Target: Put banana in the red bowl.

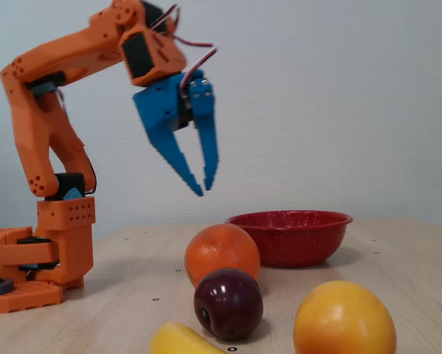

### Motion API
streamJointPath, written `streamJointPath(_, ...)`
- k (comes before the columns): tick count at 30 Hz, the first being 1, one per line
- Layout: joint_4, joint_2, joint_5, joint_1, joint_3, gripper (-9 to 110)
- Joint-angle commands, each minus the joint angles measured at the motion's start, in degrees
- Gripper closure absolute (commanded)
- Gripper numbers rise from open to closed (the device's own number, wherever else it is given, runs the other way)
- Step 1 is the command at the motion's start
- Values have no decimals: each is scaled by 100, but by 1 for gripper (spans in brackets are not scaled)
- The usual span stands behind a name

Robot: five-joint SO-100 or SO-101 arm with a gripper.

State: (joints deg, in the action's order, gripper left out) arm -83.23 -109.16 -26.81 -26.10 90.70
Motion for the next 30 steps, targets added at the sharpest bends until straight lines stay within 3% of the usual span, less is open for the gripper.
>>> streamJointPath(1, -70, 141, -290, -176, -1002, 102)
streamJointPath(16, -633, 2127, -2487, -1775, -3243, 99)
streamJointPath(24, -1433, 3111, -3621, -2558, -4333, 77)
streamJointPath(30, -1723, 3753, -4403, -2856, -4931, 69)
